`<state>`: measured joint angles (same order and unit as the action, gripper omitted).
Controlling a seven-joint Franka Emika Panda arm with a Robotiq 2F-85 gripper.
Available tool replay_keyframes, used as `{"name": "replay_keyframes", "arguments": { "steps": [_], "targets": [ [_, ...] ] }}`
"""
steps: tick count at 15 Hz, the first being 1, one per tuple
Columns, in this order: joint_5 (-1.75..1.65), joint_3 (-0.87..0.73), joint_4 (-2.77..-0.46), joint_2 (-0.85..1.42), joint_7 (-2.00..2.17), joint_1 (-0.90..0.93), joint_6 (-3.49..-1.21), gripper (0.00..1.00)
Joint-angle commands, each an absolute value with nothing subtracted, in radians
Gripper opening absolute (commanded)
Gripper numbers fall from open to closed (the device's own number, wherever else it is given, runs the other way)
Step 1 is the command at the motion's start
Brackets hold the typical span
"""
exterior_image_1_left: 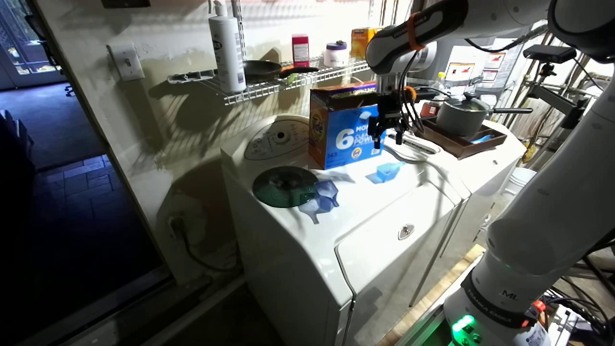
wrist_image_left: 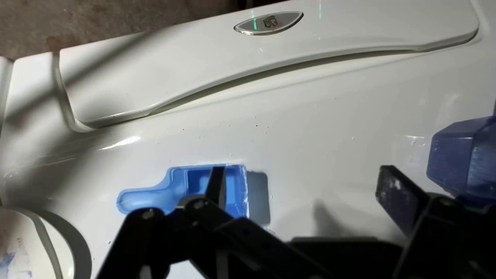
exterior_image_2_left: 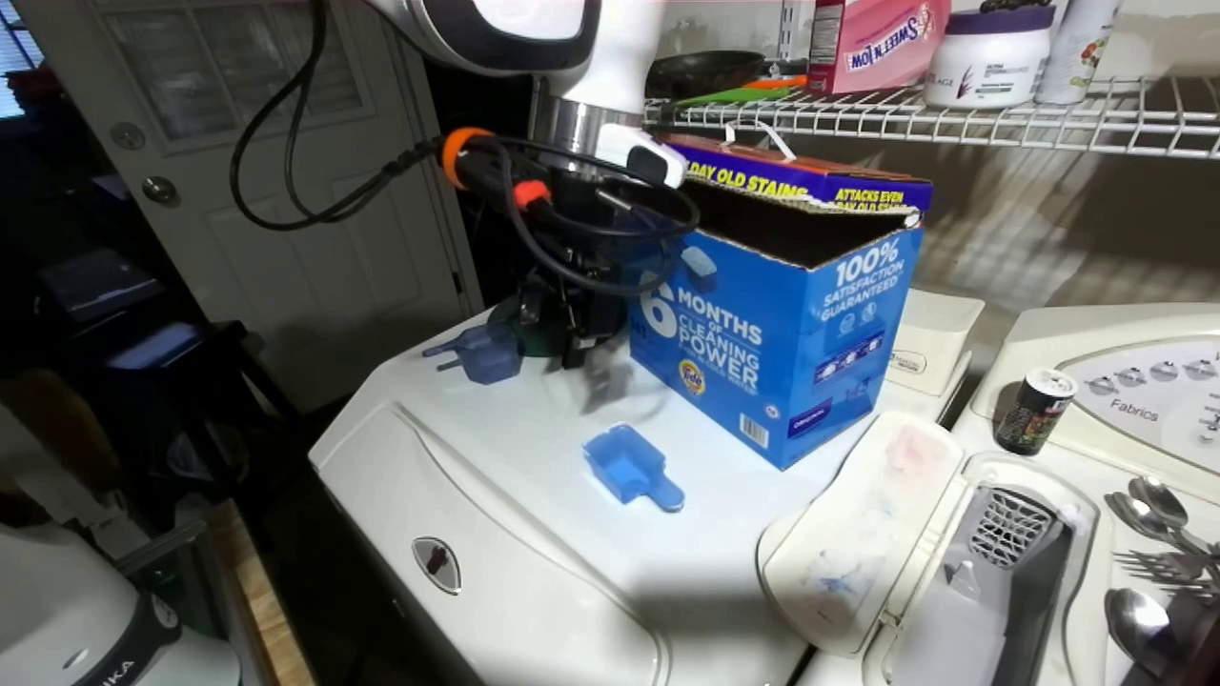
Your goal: Close the lid of the blue box, then put the right blue object on the box
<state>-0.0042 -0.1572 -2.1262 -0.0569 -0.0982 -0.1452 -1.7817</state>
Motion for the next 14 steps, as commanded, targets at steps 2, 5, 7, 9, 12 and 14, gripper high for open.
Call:
{"name": "replay_keyframes", "arguments": {
  "steps": [2,5,7,9,12,14],
  "targets": [
    [-0.004,-0.156,-2.142,-0.058,-0.099,-0.146,-1.796,1.0],
    [-0.004,-0.156,-2.146,-0.059,-0.099,-0.146,-1.797,1.0],
    [-0.007,-0.159,-2.128,-0.029,-0.102,-0.148,-1.775,1.0],
    [0.021,-0.162,-2.129,-0.004,-0.12,-0.149,-1.76,1.0],
    [0.006,-0.164,-2.138,0.015,-0.085,-0.154,-1.777,1.0],
    [-0.016,-0.166,-2.143,0.024,-0.063,-0.157,-1.797,1.0]
  ]
}}
